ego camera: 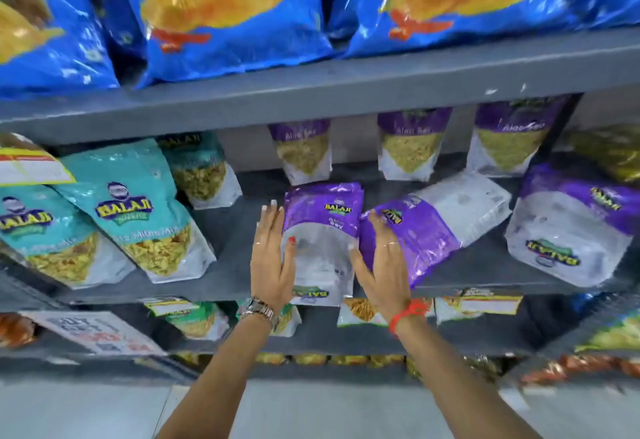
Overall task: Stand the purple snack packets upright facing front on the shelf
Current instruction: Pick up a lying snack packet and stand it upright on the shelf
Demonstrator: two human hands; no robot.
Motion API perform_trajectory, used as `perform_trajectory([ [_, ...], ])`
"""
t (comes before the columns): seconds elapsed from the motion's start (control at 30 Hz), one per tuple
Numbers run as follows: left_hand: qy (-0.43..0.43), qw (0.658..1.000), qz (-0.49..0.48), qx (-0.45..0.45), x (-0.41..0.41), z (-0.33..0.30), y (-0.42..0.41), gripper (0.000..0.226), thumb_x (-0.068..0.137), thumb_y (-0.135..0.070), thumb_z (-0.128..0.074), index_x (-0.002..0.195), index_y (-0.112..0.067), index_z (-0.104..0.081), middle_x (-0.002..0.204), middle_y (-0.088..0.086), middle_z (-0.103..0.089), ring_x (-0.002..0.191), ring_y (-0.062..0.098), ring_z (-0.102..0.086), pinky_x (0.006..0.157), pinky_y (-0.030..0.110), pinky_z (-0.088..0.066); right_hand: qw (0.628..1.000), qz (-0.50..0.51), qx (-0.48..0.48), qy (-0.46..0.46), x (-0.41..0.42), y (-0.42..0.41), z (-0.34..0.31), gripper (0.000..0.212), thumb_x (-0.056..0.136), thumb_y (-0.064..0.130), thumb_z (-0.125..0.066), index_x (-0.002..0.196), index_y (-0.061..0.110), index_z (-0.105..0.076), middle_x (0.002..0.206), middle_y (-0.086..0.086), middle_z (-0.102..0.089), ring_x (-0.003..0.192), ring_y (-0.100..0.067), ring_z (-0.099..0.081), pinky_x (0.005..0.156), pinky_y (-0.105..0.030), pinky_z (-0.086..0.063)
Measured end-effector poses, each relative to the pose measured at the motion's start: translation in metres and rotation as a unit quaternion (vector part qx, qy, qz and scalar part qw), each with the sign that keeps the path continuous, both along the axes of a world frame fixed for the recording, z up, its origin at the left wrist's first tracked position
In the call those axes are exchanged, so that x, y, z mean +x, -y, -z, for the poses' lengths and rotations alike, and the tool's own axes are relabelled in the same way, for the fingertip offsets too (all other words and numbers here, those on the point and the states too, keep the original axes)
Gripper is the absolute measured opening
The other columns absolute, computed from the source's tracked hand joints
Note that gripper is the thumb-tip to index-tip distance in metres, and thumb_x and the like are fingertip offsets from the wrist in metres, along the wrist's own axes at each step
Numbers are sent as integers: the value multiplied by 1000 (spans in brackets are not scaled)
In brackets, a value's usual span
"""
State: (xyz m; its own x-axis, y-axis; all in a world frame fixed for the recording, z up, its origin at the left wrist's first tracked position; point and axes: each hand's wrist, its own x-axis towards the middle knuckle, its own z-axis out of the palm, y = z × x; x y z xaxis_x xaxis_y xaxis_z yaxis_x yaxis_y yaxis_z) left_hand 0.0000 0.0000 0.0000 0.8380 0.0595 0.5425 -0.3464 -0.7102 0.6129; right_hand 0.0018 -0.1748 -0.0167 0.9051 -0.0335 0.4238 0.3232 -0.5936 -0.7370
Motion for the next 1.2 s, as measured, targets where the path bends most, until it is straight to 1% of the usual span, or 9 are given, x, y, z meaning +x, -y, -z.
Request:
perform_trajectory([
  [0.1, -96, 984, -50, -144, 12, 20, -17, 46, 89, -23, -37, 134, -14, -38, 141, -5, -36, 132, 5, -29, 111, 15, -21, 991, 54, 91, -82, 14, -13, 14, 52, 84, 29, -47, 131, 5, -47, 132, -18, -56, 122, -32, -51, 106, -42, -40],
  [0.27, -229, 838, -78, -489, 44, 19, -31, 18, 85, 0, -48, 78, -8, -62, 70, -3, -68, 74, 8, -62, 77, 23, -48, 966, 136, 105, -192, 42, -26, 18, 24, 88, 12, -53, 102, -4, -66, 106, -30, -68, 102, -42, -63, 84, -41, -45],
  [0.37, -318, 806, -75, -494, 63, 19, -43, 21, 83, 3, -50, 67, -7, -60, 43, -9, -65, 48, 2, -61, 58, 20, -50, 954, 144, 100, -242, 55, -30, 16, 22, 85, 11, -56, 91, -5, -70, 101, -32, -69, 99, -43, -64, 80, -41, -47],
  [0.5, -404, 782, -59, -471, 77, 23, -60, 9, 79, -12, -63, 82, -3, -66, 66, 3, -73, 63, 14, -66, 80, 34, -51, 943, 169, 108, -265, 64, -32, 14, 20, 81, 9, -56, 83, -3, -72, 94, -32, -70, 94, -44, -65, 79, -39, -49],
  [0.6, -420, 822, -39, -383, 86, 17, -62, 30, 79, -11, -64, 104, 5, -63, 102, 8, -65, 77, 15, -64, 87, 31, -49, 935, 172, 131, -281, 66, -32, 11, 19, 80, 8, -55, 78, 1, -73, 89, -29, -71, 89, -43, -66, 81, -35, -50],
  [0.77, -399, 851, -102, -327, 94, 13, -59, 27, 76, 3, -62, 102, 10, -62, 31, -14, -57, 43, 7, -58, 50, 20, -49, 917, 173, 202, -298, 74, -31, 11, 16, 77, 16, -65, 84, 6, -75, 94, -23, -74, 91, -43, -67, 87, -50, -54],
  [0.93, -351, 852, -131, -365, 89, -3, -62, 27, 77, 3, -61, 104, 7, -63, 52, -1, -59, 54, 17, -50, 29, 10, -37, 898, 171, 266, -305, 85, -31, 4, 10, 72, 24, -68, 64, 25, -74, 89, -15, -73, 94, -41, -66, 85, -53, -55],
  [1.07, -314, 843, -138, -415, 88, -18, -67, 23, 77, 4, -60, 100, 2, -65, 92, 16, -70, 72, 25, -59, 55, 28, -54, 914, 124, 277, -268, 100, -33, -6, 20, 65, 34, -61, 45, 39, -62, 80, -3, -66, 92, -37, -67, 87, -53, -54],
  [1.2, -286, 834, -118, -457, 85, -28, -67, 10, 82, 2, -57, 78, -4, -63, 117, 27, -61, 96, 36, -63, 75, 41, -54, 933, 96, 269, -217, 93, -41, -33, 10, 77, 22, -61, 71, 25, -69, 80, -5, -63, 82, -25, -60, 89, -53, -52],
])
